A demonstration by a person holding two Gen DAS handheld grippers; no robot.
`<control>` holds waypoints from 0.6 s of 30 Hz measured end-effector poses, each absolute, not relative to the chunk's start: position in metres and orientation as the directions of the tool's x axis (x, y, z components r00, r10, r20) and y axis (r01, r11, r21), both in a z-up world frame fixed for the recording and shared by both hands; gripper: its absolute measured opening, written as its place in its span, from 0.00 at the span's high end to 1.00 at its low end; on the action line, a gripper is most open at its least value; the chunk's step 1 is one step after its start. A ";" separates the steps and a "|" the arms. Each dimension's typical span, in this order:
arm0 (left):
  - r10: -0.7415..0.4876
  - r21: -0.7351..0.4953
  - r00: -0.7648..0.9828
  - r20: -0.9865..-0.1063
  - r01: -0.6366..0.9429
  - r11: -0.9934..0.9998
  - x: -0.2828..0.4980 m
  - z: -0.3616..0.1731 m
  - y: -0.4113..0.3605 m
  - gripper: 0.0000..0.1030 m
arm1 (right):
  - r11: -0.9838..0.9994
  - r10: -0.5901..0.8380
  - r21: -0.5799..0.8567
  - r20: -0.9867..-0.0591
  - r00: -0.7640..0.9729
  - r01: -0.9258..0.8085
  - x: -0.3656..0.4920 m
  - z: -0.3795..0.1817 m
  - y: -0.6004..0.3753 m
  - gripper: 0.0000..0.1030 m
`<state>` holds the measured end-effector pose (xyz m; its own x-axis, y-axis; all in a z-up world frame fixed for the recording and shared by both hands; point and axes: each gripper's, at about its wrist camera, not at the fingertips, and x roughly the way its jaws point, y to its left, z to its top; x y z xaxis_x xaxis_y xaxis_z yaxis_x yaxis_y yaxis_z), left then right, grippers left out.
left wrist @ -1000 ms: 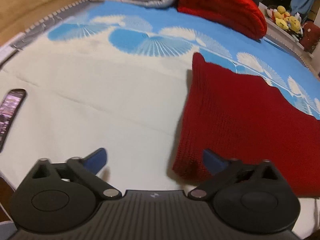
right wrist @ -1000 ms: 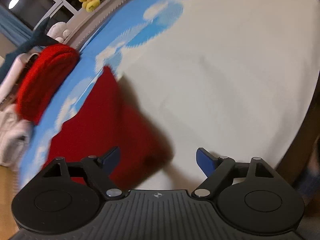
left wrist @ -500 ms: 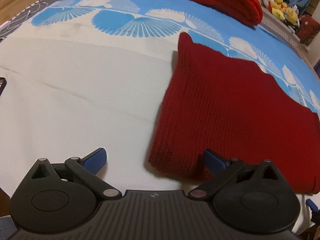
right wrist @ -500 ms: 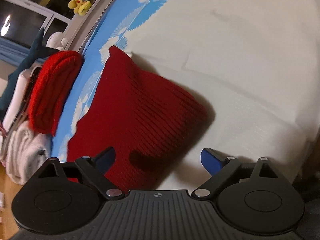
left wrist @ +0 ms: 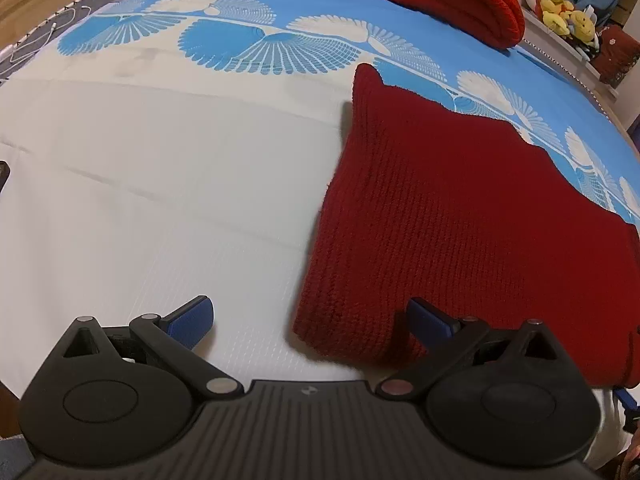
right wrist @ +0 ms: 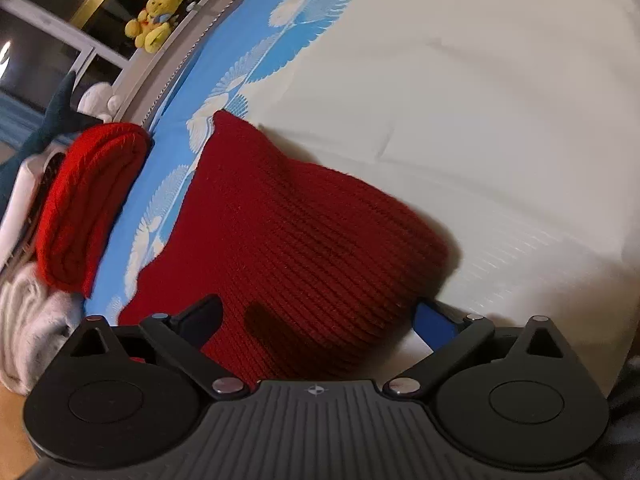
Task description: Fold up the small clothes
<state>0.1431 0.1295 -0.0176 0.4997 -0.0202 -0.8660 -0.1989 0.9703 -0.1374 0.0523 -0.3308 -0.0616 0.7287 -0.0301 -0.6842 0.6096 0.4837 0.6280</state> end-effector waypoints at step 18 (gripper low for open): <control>-0.004 -0.120 0.496 -0.868 -0.201 0.972 0.144 -0.020 0.139 0.00 | 0.596 -0.117 0.502 -0.718 0.686 0.627 0.070 -0.052 -0.336 0.84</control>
<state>0.1438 0.1387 -0.0205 0.4961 -0.0045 -0.8683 -0.2008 0.9723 -0.1197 0.0704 -0.3365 -0.0521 0.6859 -0.1167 -0.7182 0.6270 0.5958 0.5020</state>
